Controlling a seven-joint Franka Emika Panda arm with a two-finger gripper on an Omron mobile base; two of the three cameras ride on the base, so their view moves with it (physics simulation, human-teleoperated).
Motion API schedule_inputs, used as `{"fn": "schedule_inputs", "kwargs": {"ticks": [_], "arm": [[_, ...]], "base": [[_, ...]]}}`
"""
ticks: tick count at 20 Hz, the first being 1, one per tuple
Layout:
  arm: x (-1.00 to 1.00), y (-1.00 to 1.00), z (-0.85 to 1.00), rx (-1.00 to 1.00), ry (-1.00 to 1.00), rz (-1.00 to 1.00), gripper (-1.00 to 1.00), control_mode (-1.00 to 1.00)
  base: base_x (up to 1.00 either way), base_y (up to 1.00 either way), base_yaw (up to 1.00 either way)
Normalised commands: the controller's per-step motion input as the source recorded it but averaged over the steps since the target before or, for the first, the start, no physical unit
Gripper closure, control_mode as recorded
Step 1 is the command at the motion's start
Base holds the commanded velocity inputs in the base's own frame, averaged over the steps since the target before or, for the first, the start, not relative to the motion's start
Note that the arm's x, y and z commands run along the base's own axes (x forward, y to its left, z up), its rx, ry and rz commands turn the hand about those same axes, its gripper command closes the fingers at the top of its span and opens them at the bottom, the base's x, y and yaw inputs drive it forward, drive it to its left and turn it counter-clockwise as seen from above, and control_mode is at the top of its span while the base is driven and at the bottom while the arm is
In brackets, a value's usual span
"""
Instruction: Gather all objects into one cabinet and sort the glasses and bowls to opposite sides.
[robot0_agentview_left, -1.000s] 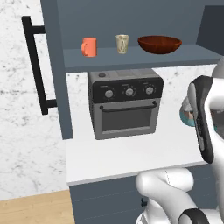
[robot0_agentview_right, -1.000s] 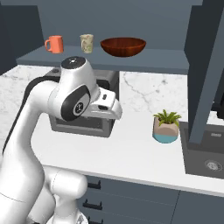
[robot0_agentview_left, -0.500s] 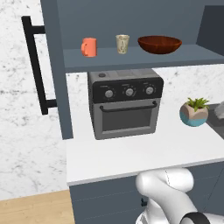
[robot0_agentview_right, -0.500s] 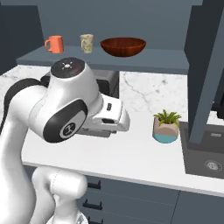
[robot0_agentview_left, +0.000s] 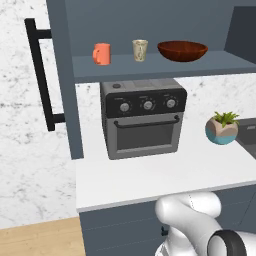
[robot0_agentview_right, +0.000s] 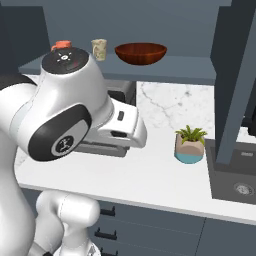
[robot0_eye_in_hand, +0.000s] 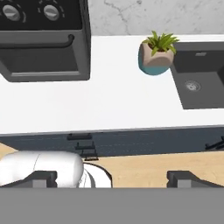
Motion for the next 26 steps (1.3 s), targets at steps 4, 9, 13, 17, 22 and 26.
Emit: {"fn": "schedule_inputs", "kwargs": {"ticks": [4, 9, 13, 17, 22, 26], "arm": [[0.00, 0.00, 0.00, 0.00, 0.00, 0.00, -1.00, -1.00], [0.00, 0.06, 0.00, 0.00, 0.00, 0.00, -1.00, -1.00], [0.00, 0.01, 0.00, -0.03, 0.00, 0.00, -1.00, -1.00], [0.00, 0.02, -0.02, -0.02, 0.00, 0.00, -1.00, -1.00], [0.00, 0.00, 0.00, 0.00, 0.00, 0.00, -1.00, -1.00], [0.00, 0.00, 0.00, 0.00, 0.00, 0.00, -1.00, -1.00]], "base": [[0.00, 0.00, 0.00], [0.00, 0.00, 0.00], [0.00, 0.00, 0.00], [0.00, 0.00, 0.00], [0.00, 0.00, 0.00], [0.00, 0.00, 0.00]]}}
